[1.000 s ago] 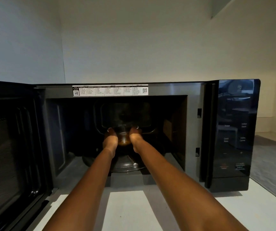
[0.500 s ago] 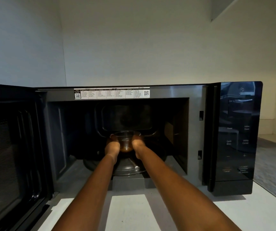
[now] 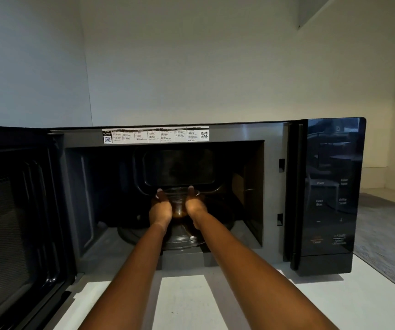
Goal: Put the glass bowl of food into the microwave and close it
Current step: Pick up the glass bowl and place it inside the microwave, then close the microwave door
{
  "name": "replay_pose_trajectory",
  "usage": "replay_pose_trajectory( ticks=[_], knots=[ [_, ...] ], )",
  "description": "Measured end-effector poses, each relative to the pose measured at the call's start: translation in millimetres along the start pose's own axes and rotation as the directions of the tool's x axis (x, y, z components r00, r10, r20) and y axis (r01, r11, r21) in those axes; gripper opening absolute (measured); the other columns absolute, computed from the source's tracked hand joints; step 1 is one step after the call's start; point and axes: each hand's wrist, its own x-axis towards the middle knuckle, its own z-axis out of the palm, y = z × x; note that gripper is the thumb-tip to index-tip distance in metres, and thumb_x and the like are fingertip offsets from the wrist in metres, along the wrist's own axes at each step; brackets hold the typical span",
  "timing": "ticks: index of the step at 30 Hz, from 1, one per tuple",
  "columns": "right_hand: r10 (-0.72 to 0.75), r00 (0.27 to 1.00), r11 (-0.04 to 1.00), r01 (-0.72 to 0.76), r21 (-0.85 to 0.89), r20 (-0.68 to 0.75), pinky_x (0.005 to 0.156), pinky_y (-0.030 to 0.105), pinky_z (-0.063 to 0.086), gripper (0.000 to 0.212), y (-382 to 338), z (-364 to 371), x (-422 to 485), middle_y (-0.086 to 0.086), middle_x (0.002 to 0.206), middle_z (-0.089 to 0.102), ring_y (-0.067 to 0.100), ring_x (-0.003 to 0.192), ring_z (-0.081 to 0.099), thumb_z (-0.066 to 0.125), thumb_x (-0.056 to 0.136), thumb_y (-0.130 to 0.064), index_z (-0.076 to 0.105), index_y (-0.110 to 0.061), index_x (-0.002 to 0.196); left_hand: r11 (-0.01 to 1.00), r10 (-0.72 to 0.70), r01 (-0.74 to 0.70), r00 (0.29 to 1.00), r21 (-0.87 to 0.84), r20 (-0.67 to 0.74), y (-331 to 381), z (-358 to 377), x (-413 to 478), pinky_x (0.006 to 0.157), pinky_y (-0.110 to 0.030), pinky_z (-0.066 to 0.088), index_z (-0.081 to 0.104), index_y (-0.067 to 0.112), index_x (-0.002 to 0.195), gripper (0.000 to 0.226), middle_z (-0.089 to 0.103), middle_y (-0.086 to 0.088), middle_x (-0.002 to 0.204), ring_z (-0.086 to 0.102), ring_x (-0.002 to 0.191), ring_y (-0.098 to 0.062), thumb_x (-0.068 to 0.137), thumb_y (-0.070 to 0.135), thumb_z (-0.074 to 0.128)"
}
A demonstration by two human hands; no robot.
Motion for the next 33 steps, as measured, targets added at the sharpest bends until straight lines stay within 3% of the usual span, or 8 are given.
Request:
replay_pose_trajectory(
  ticks=[5, 9, 12, 16, 25, 27, 30, 33],
  knots=[
    [-0.196, 0.975, 0.945, 0.160, -0.284, -0.103, 0.112, 0.045, 0.033, 0.060, -1, -18, -27, 0.026, 0.149, 0.025, 0.040, 0.136, 0.032, 0.034, 0.098, -0.038, 0.018, -0.003, 0.145, 0.947, 0.200, -0.162, 0.973, 0.276, -0.113, 14, -17, -40, 0.107, -0.044, 0.035, 0.032, -0.002, 0.140, 0.055, 0.043, -0.029, 0.141, 0.043, 0.129, -0.041, 0.100, 0.036, 0.026],
    [-0.385, 0.922, 0.772, 0.294, -0.563, -0.047, 0.113, 0.042, 0.030, 0.057, 6, -42, -66, 0.025, 0.149, 0.027, 0.035, 0.139, 0.026, 0.034, 0.099, -0.034, 0.020, -0.001, 0.144, 0.708, 0.438, -0.310, 0.898, 0.635, -0.049, 8, -34, -78, 0.117, -0.041, 0.024, 0.028, -0.003, 0.143, 0.058, 0.033, -0.024, 0.150, 0.026, 0.142, -0.032, 0.100, 0.035, 0.030],
    [-0.435, 0.899, 0.659, 0.355, -0.663, 0.048, 0.119, 0.038, 0.020, 0.057, 16, -59, -95, 0.016, 0.157, 0.015, 0.027, 0.147, 0.007, 0.032, 0.100, -0.035, 0.015, -0.006, 0.146, 0.527, 0.462, -0.326, 0.885, 0.785, 0.057, 0, -44, -107, 0.120, -0.038, 0.015, 0.015, 0.003, 0.149, 0.063, 0.019, -0.018, 0.157, 0.013, 0.147, -0.027, 0.100, 0.041, 0.025],
    [-0.389, 0.907, 0.540, 0.365, -0.758, 0.160, 0.121, 0.034, 0.007, 0.058, 39, -75, -137, 0.010, 0.160, 0.002, 0.022, 0.148, -0.002, 0.028, 0.100, -0.036, 0.006, -0.012, 0.148, 0.379, 0.416, -0.339, 0.893, 0.861, 0.169, -10, -55, -150, 0.121, -0.038, 0.009, 0.003, 0.008, 0.150, 0.065, 0.007, -0.014, 0.160, 0.004, 0.148, -0.025, 0.099, 0.045, 0.018],
    [-0.144, 0.972, 0.464, 0.233, -0.855, 0.187, 0.121, 0.034, 0.011, 0.055, 70, -101, -239, 0.002, 0.160, 0.004, 0.020, 0.148, 0.005, 0.024, 0.098, -0.045, 0.015, -0.023, 0.147, 0.353, 0.185, -0.346, 0.936, 0.869, 0.298, -15, -90, -233, 0.121, -0.039, 0.001, 0.001, 0.019, 0.151, 0.065, -0.003, -0.006, 0.161, -0.004, 0.148, -0.024, 0.097, 0.051, 0.018],
    [-0.148, 0.974, 0.449, 0.221, -0.866, 0.172, 0.120, 0.033, 0.015, 0.054, 68, -107, -257, 0.006, 0.160, 0.009, 0.018, 0.147, 0.011, 0.022, 0.098, -0.044, 0.021, -0.019, 0.146, 0.298, 0.217, -0.354, 0.929, 0.886, 0.299, -9, -106, -242, 0.121, -0.041, 0.003, 0.005, 0.018, 0.151, 0.062, 0.000, -0.008, 0.161, -0.004, 0.148, -0.026, 0.098, 0.047, 0.020],
    [-0.299, 0.949, 0.406, 0.223, -0.886, 0.102, 0.106, 0.024, 0.040, 0.058, 60, -117, -274, 0.027, 0.145, 0.038, 0.016, 0.133, 0.045, 0.014, 0.100, -0.041, 0.050, -0.006, 0.130, 0.173, 0.278, -0.330, 0.920, 0.928, 0.275, 15, -132, -245, 0.121, -0.046, 0.003, 0.008, 0.014, 0.150, 0.058, 0.004, -0.014, 0.160, -0.004, 0.148, -0.031, 0.099, 0.037, 0.024],
    [-0.094, 0.978, 0.432, 0.209, -0.877, 0.186, 0.115, 0.029, 0.023, 0.045, 63, -128, -285, 0.010, 0.155, 0.024, 0.012, 0.140, 0.028, 0.025, 0.099, -0.040, 0.041, -0.019, 0.136, 0.133, 0.294, -0.279, 0.928, 0.951, 0.230, 54, -153, -240, 0.120, -0.048, 0.003, 0.010, 0.012, 0.150, 0.059, 0.005, -0.016, 0.160, -0.003, 0.147, -0.033, 0.099, 0.035, 0.027]
  ],
)
